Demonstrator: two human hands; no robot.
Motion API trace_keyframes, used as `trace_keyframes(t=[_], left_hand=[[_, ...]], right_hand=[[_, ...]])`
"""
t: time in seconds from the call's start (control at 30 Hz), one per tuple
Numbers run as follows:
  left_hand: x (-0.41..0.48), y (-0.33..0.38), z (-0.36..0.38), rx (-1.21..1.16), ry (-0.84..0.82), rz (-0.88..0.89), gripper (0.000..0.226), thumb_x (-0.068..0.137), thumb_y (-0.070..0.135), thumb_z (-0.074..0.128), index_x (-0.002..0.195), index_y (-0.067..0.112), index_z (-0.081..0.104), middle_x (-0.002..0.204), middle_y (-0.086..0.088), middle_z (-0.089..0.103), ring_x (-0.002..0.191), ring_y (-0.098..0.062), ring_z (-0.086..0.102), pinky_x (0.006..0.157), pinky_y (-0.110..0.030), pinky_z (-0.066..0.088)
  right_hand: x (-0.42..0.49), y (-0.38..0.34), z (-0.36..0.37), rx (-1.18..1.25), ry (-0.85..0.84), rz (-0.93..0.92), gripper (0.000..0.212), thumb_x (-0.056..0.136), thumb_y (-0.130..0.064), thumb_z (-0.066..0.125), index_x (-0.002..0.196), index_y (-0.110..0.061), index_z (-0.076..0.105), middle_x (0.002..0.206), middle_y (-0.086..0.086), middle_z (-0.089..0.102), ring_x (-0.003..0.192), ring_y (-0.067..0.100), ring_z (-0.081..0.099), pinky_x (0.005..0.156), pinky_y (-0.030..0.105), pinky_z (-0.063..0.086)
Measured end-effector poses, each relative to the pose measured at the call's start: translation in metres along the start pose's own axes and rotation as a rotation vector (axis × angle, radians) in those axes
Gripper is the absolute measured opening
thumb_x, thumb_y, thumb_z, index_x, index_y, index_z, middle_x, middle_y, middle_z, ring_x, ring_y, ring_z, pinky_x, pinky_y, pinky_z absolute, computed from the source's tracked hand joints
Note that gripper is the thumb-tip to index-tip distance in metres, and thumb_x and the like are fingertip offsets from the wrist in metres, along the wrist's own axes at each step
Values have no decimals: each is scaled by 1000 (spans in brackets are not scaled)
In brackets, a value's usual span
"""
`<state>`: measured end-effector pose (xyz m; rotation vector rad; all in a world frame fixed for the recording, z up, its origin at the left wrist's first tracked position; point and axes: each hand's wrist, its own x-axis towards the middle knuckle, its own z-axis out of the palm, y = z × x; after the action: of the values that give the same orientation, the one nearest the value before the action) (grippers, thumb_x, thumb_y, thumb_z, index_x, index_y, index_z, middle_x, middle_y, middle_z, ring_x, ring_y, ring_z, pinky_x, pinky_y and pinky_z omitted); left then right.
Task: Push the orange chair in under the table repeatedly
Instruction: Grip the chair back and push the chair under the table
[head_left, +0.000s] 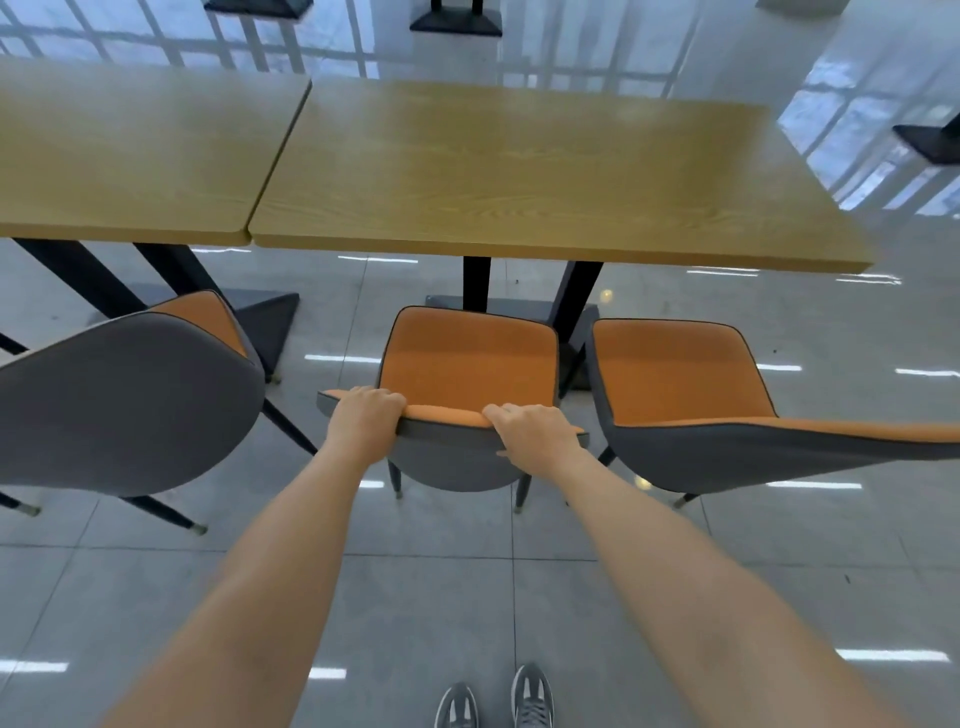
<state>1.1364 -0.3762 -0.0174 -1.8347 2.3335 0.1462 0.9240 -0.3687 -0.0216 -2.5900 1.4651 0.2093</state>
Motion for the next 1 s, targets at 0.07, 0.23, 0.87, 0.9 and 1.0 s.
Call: trace_keyframes(t=[0.07,0.23,0.87,0.9,1.0], left_hand=[[-2,11,-1,-13,-6,3,19,84,2,45,92,9,60,99,-9,67,94,-28,60,78,-32,44],[-4,38,0,-28,-14,-9,19,82,0,45,88,8,61,95,-10,68,90,-27,61,72,-31,41],[-4,75,-12,11,-210,-71,38,90,15,52,125,9,40,154,-10,18,136,-29,29,109,-45,30],[-6,72,-14,10,-247,-82,50,89,25,54,133,11,33,158,-7,4,142,-28,15,113,-49,21],[-14,66,-24,-15,-299,-138,94,81,60,53,147,12,6,157,-5,-16,145,-23,-11,116,-52,1]], right_hand=[[-6,9,0,-10,0,-8,32,85,-25,63,109,-10,47,98,9,63,81,31,63,55,34,41],[-18,36,3,-37,2,-46,39,85,-28,63,118,-15,47,102,6,65,84,30,64,59,35,48],[-34,75,0,242,-204,61,79,83,-60,51,143,-20,19,143,6,42,125,28,45,98,43,42],[-35,75,-2,295,-216,90,80,85,-61,47,145,-20,14,150,5,31,133,27,35,105,43,36],[-32,72,-8,412,-181,161,74,92,-57,33,147,-19,2,158,5,6,144,22,11,115,40,17]])
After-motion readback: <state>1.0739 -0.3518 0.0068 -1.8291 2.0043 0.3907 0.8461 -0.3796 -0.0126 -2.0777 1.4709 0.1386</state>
